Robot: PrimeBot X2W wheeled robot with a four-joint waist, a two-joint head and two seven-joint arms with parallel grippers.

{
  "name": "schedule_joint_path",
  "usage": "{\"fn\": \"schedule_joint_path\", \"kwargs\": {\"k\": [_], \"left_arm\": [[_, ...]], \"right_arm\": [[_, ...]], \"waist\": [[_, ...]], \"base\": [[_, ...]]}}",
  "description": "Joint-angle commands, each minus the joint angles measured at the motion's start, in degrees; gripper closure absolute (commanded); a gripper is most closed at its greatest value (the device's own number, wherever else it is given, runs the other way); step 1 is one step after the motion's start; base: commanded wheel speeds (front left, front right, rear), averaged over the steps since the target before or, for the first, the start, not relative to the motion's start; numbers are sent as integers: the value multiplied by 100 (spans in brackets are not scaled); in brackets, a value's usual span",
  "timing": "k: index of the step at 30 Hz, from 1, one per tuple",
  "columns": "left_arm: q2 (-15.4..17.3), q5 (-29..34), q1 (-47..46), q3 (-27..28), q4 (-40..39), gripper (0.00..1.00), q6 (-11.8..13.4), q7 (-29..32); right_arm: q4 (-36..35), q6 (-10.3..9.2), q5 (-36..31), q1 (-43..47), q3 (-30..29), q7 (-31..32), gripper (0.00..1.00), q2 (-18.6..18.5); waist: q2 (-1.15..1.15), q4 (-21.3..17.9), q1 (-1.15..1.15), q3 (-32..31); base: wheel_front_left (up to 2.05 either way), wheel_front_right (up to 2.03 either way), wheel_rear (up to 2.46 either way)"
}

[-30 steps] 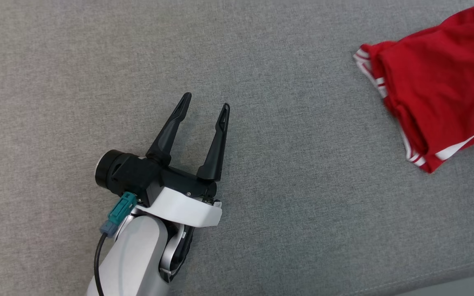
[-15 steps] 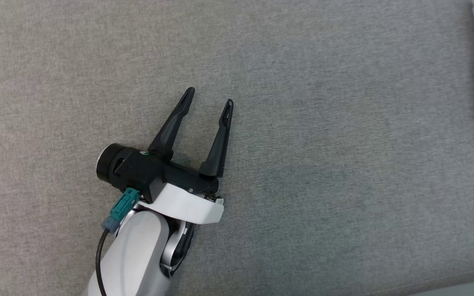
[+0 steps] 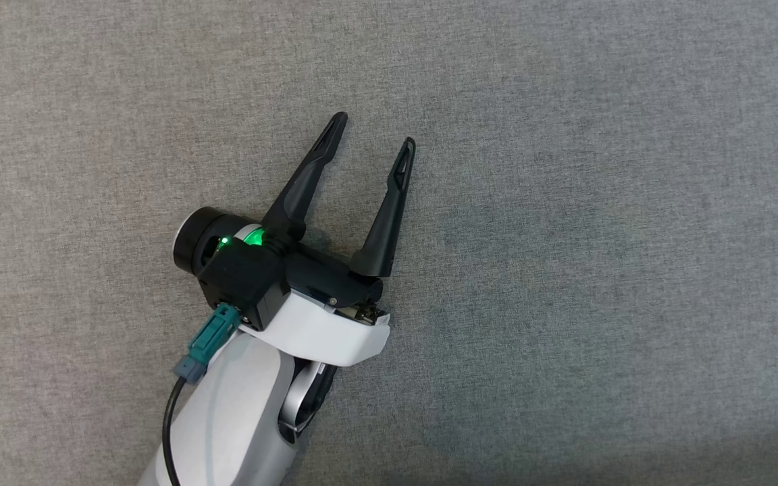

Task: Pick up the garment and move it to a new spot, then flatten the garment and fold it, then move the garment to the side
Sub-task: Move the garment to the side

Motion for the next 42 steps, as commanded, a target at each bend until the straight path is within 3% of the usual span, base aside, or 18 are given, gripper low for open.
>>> {"fn": "schedule_joint_path", "kwargs": {"k": [1, 8, 12, 15, 21, 29, 42], "left_arm": [[240, -22, 198, 131, 353, 0, 81, 76], [176, -150, 253, 101, 260, 0, 86, 64], [152, -239, 242, 105, 202, 0, 102, 50], [136, -298, 304, 120, 169, 0, 114, 44], [142, -325, 616, 374, 132, 0, 155, 44], [141, -330, 1277, 935, -9, 0, 187, 45], [144, -304, 2038, 1486, -143, 0, 194, 45]], "right_arm": [[121, -4, -131, -75, -4, -64, 0, 117], [356, -4, -529, -330, -289, -118, 0, 275], [315, -4, -347, -421, -462, -113, 0, 479], [20, -4, -352, -462, -438, -110, 0, 492], [-737, -4, 7, -257, -347, -100, 0, 934], [-2174, -3, 639, 719, -661, -101, 0, 1891], [-4104, -3, 243, 2684, -1505, -102, 0, 3729]], "waist": [[0, 19, 0, -17], [0, -6, 0, -358], [0, -11, 0, -622], [0, -14, 0, -922], [0, -23, 0, -1671], [0, 102, 0, -2658], [0, 327, 0, -3394]], "base": [[0, 0, 0], [0, 0, 0], [0, 0, 0], [0, 0, 0], [0, 0, 0], [0, 0, 0], [0, 0, 0]]}}
